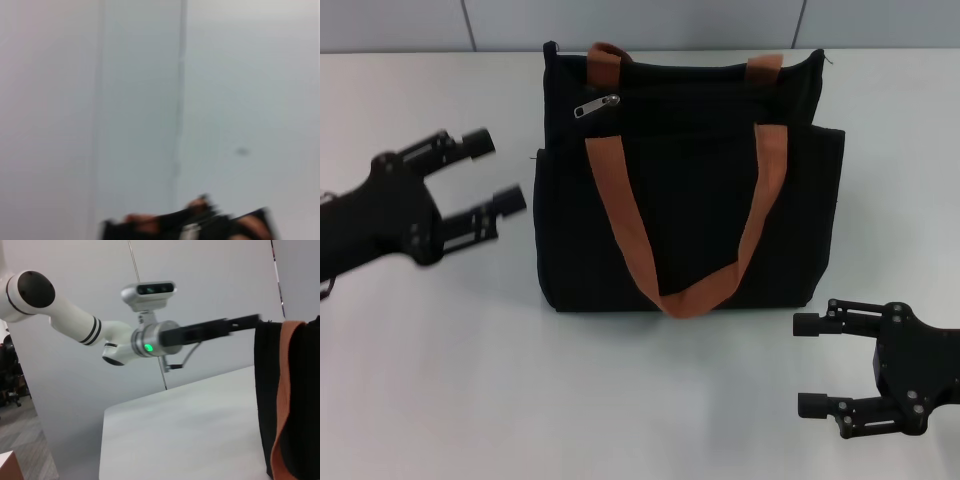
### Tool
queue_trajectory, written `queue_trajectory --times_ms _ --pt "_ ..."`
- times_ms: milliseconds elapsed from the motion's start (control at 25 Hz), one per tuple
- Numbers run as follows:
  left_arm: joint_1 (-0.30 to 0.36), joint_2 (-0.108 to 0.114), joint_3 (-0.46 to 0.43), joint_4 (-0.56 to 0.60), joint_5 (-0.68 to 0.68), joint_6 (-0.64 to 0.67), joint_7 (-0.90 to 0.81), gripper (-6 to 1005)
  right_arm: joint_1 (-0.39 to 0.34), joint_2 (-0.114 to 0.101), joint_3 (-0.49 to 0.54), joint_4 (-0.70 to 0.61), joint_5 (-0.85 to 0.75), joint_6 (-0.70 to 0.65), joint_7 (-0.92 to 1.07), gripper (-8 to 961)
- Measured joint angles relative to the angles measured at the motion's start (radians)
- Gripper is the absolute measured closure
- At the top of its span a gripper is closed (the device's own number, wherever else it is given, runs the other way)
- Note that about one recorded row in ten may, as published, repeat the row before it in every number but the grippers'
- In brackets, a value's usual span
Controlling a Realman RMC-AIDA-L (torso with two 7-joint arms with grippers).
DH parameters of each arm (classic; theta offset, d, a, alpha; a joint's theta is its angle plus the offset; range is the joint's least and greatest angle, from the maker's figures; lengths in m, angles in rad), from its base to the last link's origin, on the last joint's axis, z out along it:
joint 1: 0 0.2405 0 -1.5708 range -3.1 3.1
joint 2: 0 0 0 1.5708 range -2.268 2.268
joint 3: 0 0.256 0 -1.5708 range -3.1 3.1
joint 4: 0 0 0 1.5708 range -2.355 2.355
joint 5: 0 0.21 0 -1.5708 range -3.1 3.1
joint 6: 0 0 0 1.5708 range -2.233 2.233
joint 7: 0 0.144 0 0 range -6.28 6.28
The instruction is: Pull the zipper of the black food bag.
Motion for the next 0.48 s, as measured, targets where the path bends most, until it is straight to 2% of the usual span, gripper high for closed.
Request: queue_trajectory --times_ms 200,480 --pt "-0.058 -0.008 -0.019 0.004 0.003 -0.205 -0.001 235 -0.007 0.001 0.001 0.000 0.000 0.000 0.001 136" --pt "-0.106 -0.018 0.039 0.007 0.012 -0.298 0.006 254 -0.012 0.001 0.011 0.000 0.000 0.000 0.001 136"
